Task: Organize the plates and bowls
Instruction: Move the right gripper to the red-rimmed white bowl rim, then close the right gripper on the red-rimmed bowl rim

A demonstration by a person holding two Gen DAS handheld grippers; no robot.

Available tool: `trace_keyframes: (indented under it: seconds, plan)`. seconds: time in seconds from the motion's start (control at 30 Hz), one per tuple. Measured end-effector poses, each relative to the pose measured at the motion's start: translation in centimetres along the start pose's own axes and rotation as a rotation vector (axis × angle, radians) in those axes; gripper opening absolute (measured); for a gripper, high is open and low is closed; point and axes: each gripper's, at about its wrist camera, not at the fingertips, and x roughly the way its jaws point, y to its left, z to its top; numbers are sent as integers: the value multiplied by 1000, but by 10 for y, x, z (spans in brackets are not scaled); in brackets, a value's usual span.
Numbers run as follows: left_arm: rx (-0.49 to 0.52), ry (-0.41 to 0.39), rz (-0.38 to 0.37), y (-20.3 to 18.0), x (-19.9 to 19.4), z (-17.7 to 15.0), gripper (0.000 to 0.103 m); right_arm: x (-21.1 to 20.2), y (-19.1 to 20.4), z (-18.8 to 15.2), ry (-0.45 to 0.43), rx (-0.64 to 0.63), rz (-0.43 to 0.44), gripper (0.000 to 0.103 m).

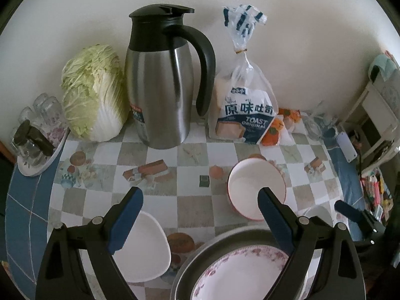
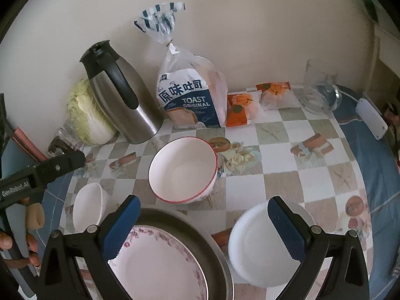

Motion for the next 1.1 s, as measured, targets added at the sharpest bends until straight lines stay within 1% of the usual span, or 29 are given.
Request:
trace_keyframes:
  seconds: [0.1, 0.17, 0.37, 0.47, 0.53, 0.7, 0.77, 0.83, 0.87, 0.93, 1.0, 1.07, 1.1]
  plan:
    - [2, 6, 13, 0, 8, 8, 93, 8, -4, 11, 32, 16, 10, 103]
    - [-11, 23, 15, 2, 17, 11, 93, 12, -4, 18, 44, 7, -3, 103]
    - [-80, 79, -19, 11, 45, 13, 94, 26, -4, 34, 80, -12, -29, 102]
    - [-78, 106, -9, 11, 59, 13, 94, 35, -2, 40, 95, -42, -61, 99]
    - [-77, 110, -14, 10, 65, 13, 94, 40, -3, 43, 111, -45, -73, 98]
    - [-93, 151, -42, 7, 82, 14, 94, 61, -9, 43, 157, -40, -112, 85]
    - [-95, 170, -53, 4, 89, 14, 94, 71, -10, 40, 180, -41, -120, 78]
    - [-89, 182, -68, -1, 96, 14, 94, 79, -10, 38, 191, -45, -121, 77]
    - [-80, 184, -73, -4, 98, 14, 94, 81, -10, 37, 190, -48, -119, 74]
    - [-57, 191, -65, -10, 103, 13, 94, 87, -9, 36, 195, -55, -121, 69]
    - [-34, 199, -43, -16, 108, 12, 94, 93, -7, 36, 208, -65, -128, 68]
    - [-19, 205, -30, -19, 113, 11, 93, 99, -6, 34, 222, -74, -133, 60]
    - [-12, 211, -21, -21, 116, 11, 93, 102, -6, 34, 229, -75, -130, 58]
